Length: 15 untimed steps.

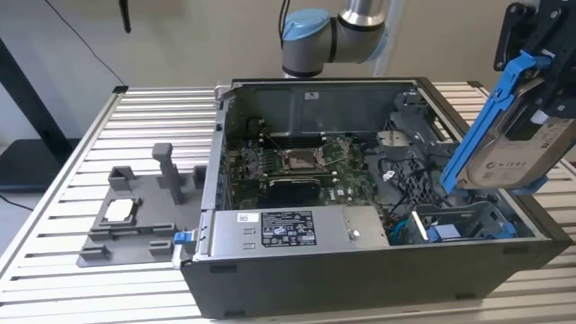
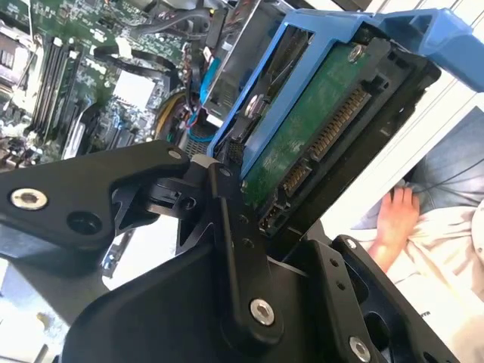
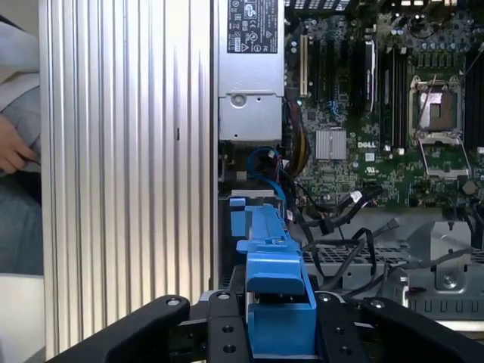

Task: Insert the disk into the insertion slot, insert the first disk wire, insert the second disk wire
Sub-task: 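Insert the disk into the insertion slot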

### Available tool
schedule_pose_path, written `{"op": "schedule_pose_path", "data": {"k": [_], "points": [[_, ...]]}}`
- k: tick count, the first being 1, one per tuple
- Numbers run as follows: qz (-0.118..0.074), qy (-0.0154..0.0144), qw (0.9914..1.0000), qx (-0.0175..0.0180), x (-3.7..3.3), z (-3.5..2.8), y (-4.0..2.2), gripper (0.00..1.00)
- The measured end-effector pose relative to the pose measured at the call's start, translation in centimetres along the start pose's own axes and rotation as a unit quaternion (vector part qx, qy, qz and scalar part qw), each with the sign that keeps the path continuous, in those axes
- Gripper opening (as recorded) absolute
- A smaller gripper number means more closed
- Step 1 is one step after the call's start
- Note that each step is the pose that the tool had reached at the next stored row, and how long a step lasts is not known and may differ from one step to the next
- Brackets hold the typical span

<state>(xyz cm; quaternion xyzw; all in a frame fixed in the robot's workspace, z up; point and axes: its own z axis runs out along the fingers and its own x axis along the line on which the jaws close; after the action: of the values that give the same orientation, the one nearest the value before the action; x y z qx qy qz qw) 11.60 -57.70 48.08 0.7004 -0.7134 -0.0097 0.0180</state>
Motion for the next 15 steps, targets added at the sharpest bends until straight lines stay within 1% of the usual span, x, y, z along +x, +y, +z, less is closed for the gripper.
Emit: {"op": "schedule_pose_path", "data": {"k": [4,8,15], "points": [[0.000,0.0028,1.00000,0.0001,-0.01,0.37,-0.02,0.33],[-0.001,0.0045,0.99999,0.0003,-0.01,0.73,-0.02,0.33],[-0.002,0.0047,0.99999,0.0005,-0.02,1.26,-0.02,0.33]]}}
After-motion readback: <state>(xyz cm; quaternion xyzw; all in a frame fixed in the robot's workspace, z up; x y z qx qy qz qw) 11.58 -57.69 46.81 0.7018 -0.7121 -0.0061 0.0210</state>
